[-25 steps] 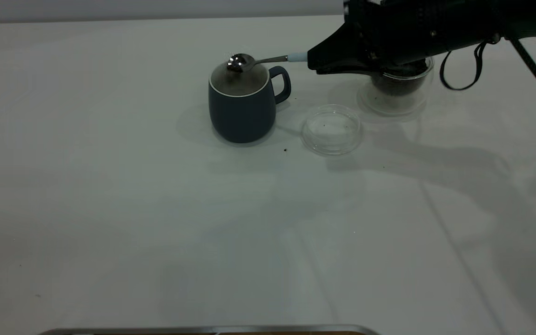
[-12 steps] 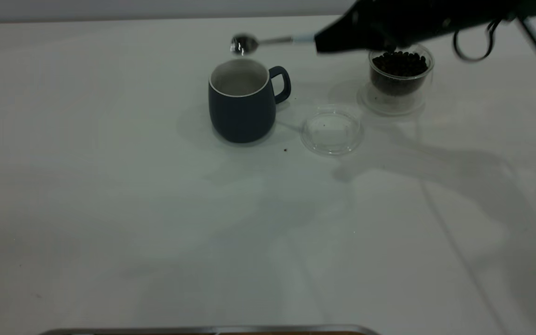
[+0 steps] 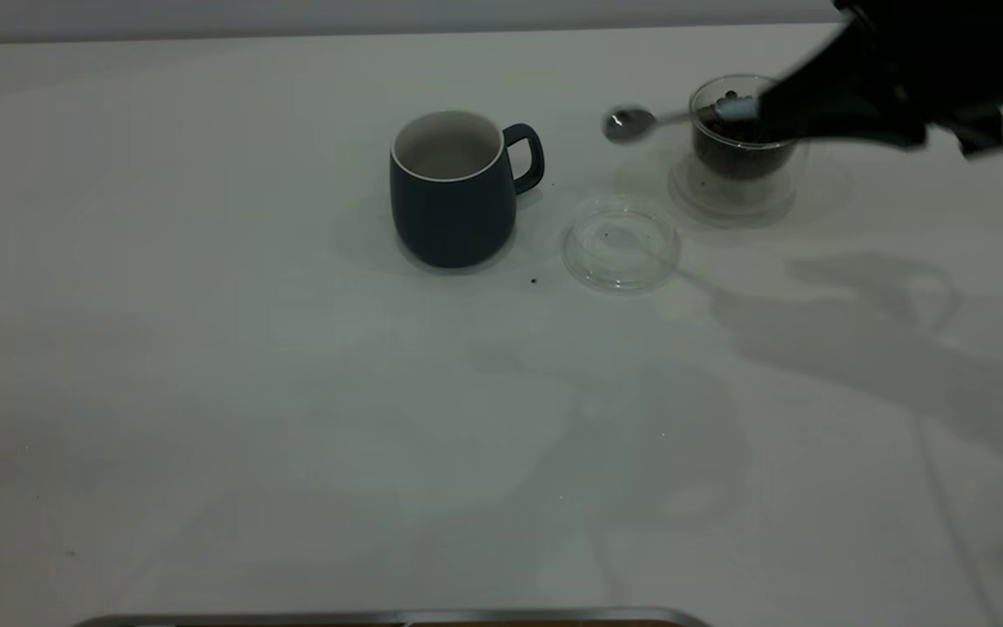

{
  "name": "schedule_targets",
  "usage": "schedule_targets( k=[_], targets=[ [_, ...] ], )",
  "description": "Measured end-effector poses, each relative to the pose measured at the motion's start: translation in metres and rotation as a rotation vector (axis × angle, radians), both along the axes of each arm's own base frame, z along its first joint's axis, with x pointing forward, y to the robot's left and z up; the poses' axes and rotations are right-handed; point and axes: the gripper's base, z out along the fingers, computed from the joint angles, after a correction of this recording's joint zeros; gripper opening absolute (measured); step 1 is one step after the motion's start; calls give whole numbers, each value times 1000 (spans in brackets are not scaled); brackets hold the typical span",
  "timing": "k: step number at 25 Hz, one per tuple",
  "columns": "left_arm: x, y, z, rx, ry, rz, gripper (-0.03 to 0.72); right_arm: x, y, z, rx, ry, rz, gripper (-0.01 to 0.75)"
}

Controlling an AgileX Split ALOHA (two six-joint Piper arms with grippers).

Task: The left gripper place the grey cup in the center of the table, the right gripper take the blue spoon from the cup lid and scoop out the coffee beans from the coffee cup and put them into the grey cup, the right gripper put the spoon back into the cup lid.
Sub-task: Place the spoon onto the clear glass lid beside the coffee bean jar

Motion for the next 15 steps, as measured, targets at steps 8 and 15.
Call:
schedule_targets(
  k=[8, 15],
  targets=[
    [0, 0, 0, 0, 0, 0, 592, -7, -2, -42, 64, 168, -33, 112],
    [0, 0, 0, 0, 0, 0, 592, 14, 1, -71, 110, 191, -18, 112]
  ],
)
